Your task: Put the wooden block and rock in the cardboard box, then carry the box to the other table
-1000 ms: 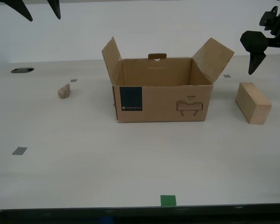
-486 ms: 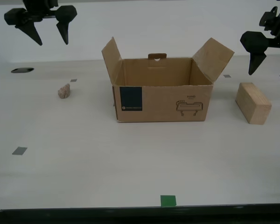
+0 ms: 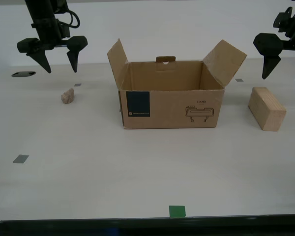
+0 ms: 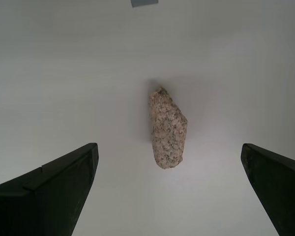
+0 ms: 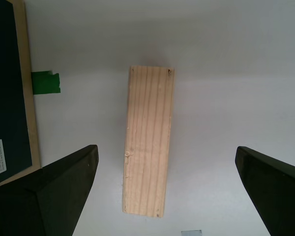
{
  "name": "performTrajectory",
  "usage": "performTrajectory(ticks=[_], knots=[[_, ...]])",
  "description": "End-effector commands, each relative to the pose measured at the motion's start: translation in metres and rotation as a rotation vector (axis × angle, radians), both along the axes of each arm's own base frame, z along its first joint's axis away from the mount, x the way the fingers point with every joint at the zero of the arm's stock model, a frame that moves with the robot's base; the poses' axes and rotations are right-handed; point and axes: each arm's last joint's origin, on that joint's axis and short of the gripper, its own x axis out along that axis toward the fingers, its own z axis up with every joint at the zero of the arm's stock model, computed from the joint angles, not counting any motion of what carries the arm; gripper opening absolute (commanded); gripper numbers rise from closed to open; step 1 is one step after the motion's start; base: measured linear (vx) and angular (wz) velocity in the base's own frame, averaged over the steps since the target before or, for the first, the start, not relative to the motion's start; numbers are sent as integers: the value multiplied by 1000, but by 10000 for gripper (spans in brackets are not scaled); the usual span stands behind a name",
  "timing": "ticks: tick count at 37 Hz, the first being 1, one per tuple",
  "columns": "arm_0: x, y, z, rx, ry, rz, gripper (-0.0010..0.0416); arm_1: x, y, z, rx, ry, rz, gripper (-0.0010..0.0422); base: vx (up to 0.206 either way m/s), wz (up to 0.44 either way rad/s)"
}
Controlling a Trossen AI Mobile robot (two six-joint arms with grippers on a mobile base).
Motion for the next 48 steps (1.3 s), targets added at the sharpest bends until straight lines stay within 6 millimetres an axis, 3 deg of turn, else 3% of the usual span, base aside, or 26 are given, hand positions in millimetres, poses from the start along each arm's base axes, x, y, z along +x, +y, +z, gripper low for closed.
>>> performTrajectory(ticks=[1, 17, 48], knots=[[0, 0, 0, 2, 0, 3, 389, -1, -1, -9, 2, 2, -3, 398, 0, 0], [0, 0, 0, 2, 3, 3, 390, -17, -1, -54, 1, 22, 13, 398, 0, 0], [-10, 2, -2, 49, 105, -24, 390, -14, -5, -56, -7, -19, 38, 398, 0, 0]])
